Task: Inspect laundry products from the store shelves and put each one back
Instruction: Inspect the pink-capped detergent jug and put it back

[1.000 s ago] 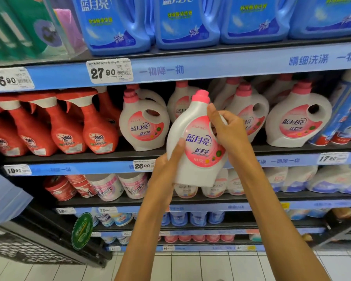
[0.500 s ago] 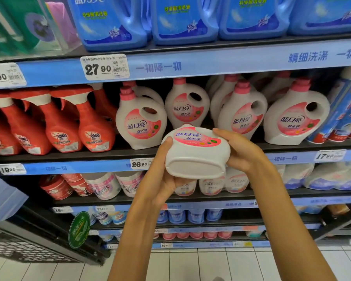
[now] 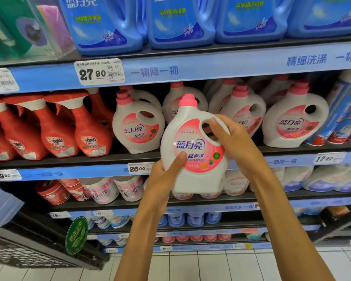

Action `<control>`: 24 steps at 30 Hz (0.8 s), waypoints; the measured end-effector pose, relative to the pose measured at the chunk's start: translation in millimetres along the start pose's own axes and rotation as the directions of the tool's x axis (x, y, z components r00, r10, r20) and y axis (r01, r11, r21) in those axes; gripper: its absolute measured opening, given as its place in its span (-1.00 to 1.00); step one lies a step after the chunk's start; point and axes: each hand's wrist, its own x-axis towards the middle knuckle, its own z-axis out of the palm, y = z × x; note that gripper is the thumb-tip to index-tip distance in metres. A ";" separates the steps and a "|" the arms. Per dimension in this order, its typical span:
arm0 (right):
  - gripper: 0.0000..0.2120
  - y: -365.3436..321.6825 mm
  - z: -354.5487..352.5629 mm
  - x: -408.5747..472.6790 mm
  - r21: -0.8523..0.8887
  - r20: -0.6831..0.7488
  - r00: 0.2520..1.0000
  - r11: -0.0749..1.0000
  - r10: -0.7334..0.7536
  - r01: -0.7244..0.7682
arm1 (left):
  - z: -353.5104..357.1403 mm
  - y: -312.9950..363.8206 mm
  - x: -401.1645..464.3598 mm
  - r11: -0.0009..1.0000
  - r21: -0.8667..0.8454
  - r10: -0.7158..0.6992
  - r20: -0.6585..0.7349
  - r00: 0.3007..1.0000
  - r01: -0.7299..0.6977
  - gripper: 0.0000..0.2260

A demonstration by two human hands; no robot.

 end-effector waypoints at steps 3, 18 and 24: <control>-0.77 -2.3 -6.6 -3.9 -0.077 0.094 0.993 0.994 -0.070 0.078 | -7.9 -3.9 6.5 0.996 0.067 0.054 0.034 0.998 -0.056 -0.59; -0.88 14.6 4.6 38.1 -0.129 0.029 0.982 0.973 -0.187 0.189 | -15.4 -11.9 69.1 0.934 0.263 0.288 -0.155 0.945 -0.242 -0.71; -0.62 25.4 10.0 55.1 -0.406 -0.039 0.982 0.901 -0.185 0.153 | -16.8 -26.0 78.3 0.939 0.239 0.313 -0.297 0.902 -0.247 -0.67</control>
